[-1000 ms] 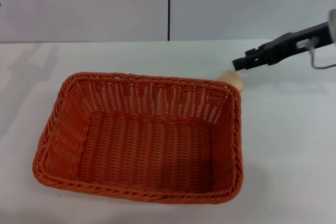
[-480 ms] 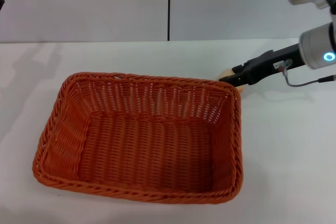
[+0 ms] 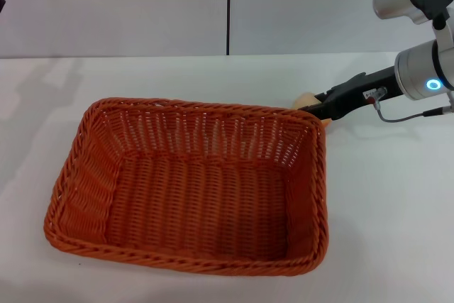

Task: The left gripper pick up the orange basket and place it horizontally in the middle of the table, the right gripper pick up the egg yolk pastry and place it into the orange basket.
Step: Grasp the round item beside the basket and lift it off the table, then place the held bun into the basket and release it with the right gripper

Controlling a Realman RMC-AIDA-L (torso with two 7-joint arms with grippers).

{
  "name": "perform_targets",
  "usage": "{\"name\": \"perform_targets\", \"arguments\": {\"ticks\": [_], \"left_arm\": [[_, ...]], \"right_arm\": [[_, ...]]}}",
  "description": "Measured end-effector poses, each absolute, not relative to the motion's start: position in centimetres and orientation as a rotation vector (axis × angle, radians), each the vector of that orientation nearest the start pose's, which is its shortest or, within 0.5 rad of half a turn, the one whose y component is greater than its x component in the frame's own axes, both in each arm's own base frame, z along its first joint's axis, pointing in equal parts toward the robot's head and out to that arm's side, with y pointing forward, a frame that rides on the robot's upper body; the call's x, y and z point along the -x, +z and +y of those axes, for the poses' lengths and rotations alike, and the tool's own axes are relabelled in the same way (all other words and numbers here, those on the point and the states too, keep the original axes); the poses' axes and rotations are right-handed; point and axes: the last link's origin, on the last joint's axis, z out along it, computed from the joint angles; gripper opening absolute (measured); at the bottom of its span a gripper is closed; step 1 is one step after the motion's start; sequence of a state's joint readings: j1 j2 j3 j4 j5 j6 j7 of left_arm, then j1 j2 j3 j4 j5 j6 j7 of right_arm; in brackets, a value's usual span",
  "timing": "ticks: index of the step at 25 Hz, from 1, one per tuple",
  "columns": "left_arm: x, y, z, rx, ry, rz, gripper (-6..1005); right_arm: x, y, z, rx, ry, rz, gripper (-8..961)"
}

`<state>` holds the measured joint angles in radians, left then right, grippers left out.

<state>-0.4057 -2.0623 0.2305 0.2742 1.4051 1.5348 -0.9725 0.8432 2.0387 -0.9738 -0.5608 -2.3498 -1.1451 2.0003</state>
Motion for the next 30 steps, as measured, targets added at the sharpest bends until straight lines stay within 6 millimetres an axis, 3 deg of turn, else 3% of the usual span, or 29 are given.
{"name": "perform_targets", "arguments": {"ticks": [11, 19, 20, 24, 25, 28, 30], "left_arm": [[32.9, 6.6, 31.2, 1.649, -1.229, -0.654, 482], [33.1, 6.6, 31.0, 1.646, -1.225, -0.657, 482], [33.1, 6.6, 31.0, 1.646, -1.225, -0.657, 482], [33.2, 6.6, 30.9, 1.645, -1.223, -0.658, 482], [33.2, 6.6, 30.9, 1.645, -1.224, -0.659, 482], [33.2, 6.6, 30.9, 1.645, -1.224, -0.660, 482], [33.1, 6.4, 30.8, 1.646, -1.227, -0.665, 482]], "right_arm": [[-22.8, -3.1, 41.0, 2.646, 0.010, 0.955, 355], [-22.6, 0.4, 39.9, 2.598, 0.247, 0.944, 256], [-22.6, 1.7, 39.4, 2.572, 0.325, 0.929, 247], [-22.1, 3.5, 38.4, 2.555, 0.485, 0.874, 197], [-21.4, 4.5, 37.4, 2.555, 0.648, 0.801, 182], [-20.7, 5.2, 36.4, 2.562, 0.802, 0.708, 159], [-19.3, 5.8, 34.6, 2.594, 1.048, 0.539, 144]]}}
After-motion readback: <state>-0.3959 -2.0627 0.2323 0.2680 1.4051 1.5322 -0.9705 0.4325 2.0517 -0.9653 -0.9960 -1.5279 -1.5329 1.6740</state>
